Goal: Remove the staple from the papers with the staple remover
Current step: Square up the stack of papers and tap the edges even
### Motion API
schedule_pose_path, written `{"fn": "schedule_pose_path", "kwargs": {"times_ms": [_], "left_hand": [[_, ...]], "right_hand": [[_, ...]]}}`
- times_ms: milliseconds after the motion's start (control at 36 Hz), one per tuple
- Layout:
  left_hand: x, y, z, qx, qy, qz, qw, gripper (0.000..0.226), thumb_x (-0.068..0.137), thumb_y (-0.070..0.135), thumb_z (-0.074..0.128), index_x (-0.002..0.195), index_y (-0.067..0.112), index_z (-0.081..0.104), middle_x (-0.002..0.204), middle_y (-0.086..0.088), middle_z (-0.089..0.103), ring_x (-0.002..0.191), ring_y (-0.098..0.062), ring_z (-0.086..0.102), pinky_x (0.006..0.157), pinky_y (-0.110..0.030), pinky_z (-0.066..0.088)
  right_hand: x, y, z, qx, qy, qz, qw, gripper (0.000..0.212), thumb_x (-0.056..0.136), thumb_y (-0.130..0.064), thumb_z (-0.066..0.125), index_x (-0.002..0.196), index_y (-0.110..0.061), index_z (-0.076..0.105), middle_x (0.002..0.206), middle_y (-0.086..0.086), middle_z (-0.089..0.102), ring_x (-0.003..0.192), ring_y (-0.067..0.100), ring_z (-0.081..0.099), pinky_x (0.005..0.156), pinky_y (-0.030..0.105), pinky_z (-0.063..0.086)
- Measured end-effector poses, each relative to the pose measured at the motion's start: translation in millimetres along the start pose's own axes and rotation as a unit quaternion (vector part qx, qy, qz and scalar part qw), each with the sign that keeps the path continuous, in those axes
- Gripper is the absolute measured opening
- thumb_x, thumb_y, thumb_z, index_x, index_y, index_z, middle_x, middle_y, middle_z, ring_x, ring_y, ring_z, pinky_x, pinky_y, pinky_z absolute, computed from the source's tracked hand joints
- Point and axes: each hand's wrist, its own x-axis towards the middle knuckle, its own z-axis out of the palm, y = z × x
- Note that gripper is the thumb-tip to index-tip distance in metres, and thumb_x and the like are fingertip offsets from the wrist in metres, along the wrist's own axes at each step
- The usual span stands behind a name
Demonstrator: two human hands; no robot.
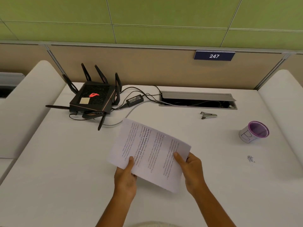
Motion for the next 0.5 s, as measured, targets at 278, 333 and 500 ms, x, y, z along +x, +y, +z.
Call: {"fn": "schedule_pose_path", "kwargs": {"times_ms": [278, 333, 500], "left_hand": [[-7.8, 9.0, 14.3, 0.407, -0.006, 0.296, 0.864, 0.133, 0.079, 0.024, 0.094, 0.169, 0.041, -0.003, 0.178, 0.021, 0.003, 0.162, 0.005, 0.0, 0.134, -0.062, -0.003], [-9.4, 15.2, 29.3, 0.437, -0.084, 0.351, 0.824, 0.131, 0.08, 0.026, 0.093, 0.17, 0.036, -0.002, 0.179, 0.022, 0.003, 0.163, 0.008, 0.0, 0.131, -0.053, -0.018], [-8.5, 46.1, 75.2, 0.523, -0.196, 0.405, 0.724, 0.095, 0.093, 0.045, 0.078, 0.168, 0.028, 0.023, 0.163, 0.03, 0.04, 0.155, 0.003, 0.036, 0.13, -0.038, -0.023]], "right_hand": [[19.8, -89.6, -13.5, -0.312, -0.057, -0.236, 0.918, 0.021, 0.1, -0.016, 0.07, 0.099, -0.035, 0.078, 0.084, -0.032, 0.074, 0.082, -0.01, 0.069, 0.068, 0.005, 0.049], [20.1, -105.2, -11.6, -0.395, -0.088, -0.275, 0.872, 0.02, 0.102, -0.015, 0.066, 0.106, -0.029, 0.079, 0.086, -0.028, 0.073, 0.083, -0.005, 0.069, 0.069, 0.008, 0.049], [11.8, -132.7, 8.1, -0.544, -0.137, -0.327, 0.761, 0.026, 0.102, -0.026, 0.061, 0.121, -0.036, 0.076, 0.116, -0.013, 0.078, 0.093, 0.011, 0.068, 0.079, 0.023, 0.057]]}}
